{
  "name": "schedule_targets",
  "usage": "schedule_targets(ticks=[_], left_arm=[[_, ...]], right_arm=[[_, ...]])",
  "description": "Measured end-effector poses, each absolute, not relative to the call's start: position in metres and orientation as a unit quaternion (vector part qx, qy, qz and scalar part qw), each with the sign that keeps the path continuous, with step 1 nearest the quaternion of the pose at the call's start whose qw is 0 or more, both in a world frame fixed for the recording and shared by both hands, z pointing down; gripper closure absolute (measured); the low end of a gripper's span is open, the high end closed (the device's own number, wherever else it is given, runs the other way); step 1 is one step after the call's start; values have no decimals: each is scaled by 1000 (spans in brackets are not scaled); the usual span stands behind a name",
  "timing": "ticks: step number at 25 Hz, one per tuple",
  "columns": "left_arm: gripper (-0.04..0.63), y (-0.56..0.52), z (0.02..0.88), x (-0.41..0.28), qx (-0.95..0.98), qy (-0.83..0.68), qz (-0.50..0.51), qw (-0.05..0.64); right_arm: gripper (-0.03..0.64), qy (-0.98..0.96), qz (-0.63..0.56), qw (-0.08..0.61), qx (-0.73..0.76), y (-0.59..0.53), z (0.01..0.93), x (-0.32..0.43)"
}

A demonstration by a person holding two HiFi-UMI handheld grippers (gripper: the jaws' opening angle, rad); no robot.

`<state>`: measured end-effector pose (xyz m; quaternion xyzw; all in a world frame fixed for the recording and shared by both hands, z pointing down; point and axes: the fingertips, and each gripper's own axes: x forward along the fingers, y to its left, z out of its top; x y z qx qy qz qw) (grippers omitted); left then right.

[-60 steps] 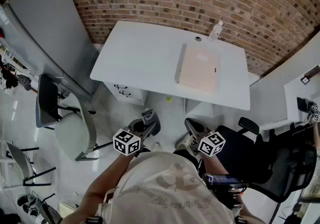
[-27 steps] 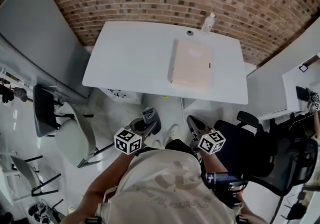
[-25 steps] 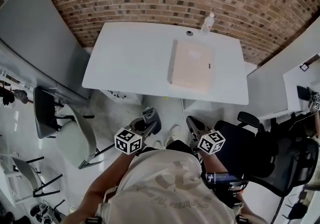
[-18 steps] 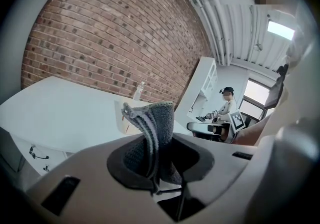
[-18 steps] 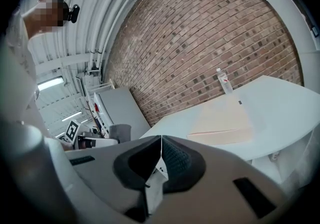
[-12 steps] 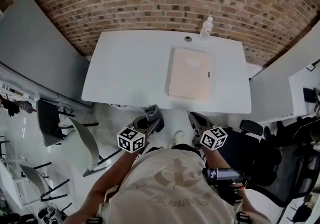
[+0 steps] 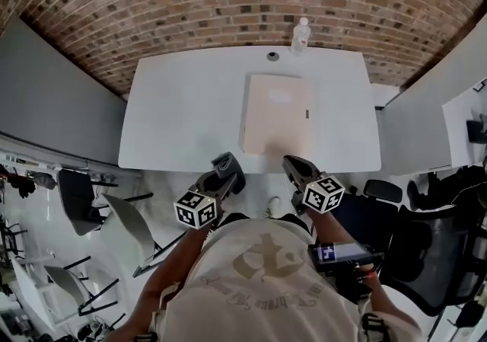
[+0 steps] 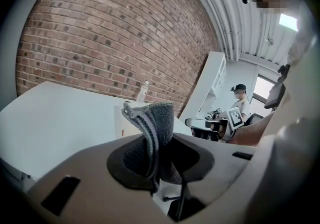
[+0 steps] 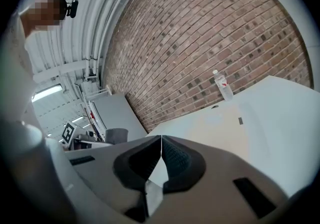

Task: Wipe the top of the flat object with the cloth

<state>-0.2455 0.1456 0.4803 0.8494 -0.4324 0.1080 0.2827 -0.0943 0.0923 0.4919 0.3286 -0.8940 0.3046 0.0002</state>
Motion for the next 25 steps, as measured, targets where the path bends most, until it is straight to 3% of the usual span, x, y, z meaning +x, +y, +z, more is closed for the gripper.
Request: schedule_targets(ticks=[25], left_arm=[[491, -6, 492, -207, 883, -337, 116, 304]], right_arm=[[594, -841, 306, 25, 445, -15, 505, -35]])
